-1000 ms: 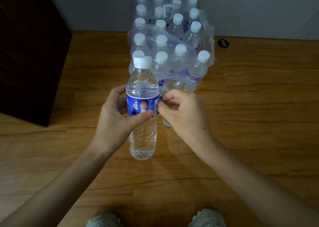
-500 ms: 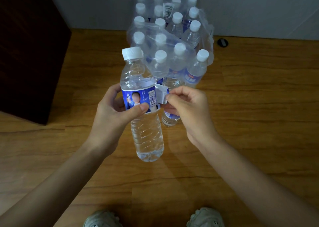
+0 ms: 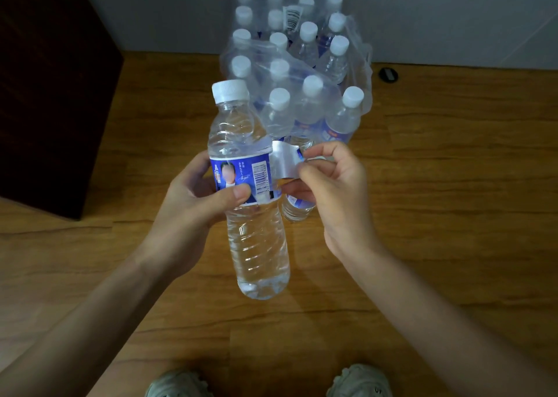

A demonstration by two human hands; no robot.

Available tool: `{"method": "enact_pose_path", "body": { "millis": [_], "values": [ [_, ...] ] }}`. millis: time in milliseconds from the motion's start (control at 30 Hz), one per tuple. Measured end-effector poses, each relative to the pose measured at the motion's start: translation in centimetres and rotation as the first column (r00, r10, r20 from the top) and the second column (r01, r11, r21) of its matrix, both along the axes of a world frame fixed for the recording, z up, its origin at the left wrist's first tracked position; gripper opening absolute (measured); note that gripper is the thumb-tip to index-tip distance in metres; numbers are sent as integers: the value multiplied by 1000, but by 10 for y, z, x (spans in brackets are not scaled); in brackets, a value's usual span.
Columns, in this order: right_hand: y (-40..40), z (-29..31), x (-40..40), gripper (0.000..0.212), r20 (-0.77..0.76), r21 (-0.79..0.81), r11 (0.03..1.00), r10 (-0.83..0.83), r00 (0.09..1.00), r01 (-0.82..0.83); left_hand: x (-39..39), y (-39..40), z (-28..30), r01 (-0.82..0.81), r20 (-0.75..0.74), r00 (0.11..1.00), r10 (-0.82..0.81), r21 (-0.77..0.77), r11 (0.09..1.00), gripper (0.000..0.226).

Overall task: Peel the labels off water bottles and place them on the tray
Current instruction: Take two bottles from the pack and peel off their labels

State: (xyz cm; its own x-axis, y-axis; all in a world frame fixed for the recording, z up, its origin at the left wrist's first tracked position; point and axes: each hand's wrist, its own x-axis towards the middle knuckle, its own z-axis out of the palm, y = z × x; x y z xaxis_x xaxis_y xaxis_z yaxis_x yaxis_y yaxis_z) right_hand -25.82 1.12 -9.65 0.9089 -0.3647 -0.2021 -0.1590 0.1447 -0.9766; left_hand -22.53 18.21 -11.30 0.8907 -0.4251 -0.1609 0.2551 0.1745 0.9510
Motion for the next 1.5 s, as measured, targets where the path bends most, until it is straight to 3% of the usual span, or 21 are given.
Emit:
{"method": "enact_pose_path", "body": {
  "millis": [167,267,333,433,533,633,733,867,967,1100,1333,1500],
  "values": [
    [-5,-2,1,19,-41,32,997,-73,997,74,-5,0,2,69,-140,986,-88,-140,988,62],
    [-3,-5,1,21,-137,42,995,-84,987,91,-7,0,1,78,-251,961,-120,-172,982,46],
    [0,-9,-1,13,-213,116,991,-44,976,70,-5,0,1,61,-271,957,-104,-164,985,49],
    [7,-10,-9,17,-267,200,980,58,962,-3,-1,-1,3,36,-213,975,-65,-136,990,78],
    [16,-9,-22,32,-269,188,975,165,949,-116,0,-1,2,29,-174,983,-52,-133,991,74],
    [22,-10,-29,61,-257,165,956,280,925,-244,0,-1,4,19,-148,988,-34,-102,995,70],
    [21,-11,-30,71,-192,131,932,359,914,-338,1,-3,6,-6,-134,991,-5,-87,996,61],
    [20,-13,-27,68,-120,67,915,404,907,-398,1,-4,7,-1,-101,995,-6,-67,998,59],
    [17,-12,-23,54,-110,29,909,416,903,-415,-1,-5,8,9,-87,996,-14,-60,998,66],
    [18,-19,-19,42,-142,-76,901,414,899,-427,-2,-9,6,-14,-70,998,10,-50,999,57],
    [14,-18,-20,39,-109,-6,913,405,908,-408,-10,-16,9,-95,4,996,95,23,995,42],
    [14,-18,-22,39,-82,-27,943,327,941,-331,-16,-22,15,-213,178,967,185,156,965,31]
  ]
}}
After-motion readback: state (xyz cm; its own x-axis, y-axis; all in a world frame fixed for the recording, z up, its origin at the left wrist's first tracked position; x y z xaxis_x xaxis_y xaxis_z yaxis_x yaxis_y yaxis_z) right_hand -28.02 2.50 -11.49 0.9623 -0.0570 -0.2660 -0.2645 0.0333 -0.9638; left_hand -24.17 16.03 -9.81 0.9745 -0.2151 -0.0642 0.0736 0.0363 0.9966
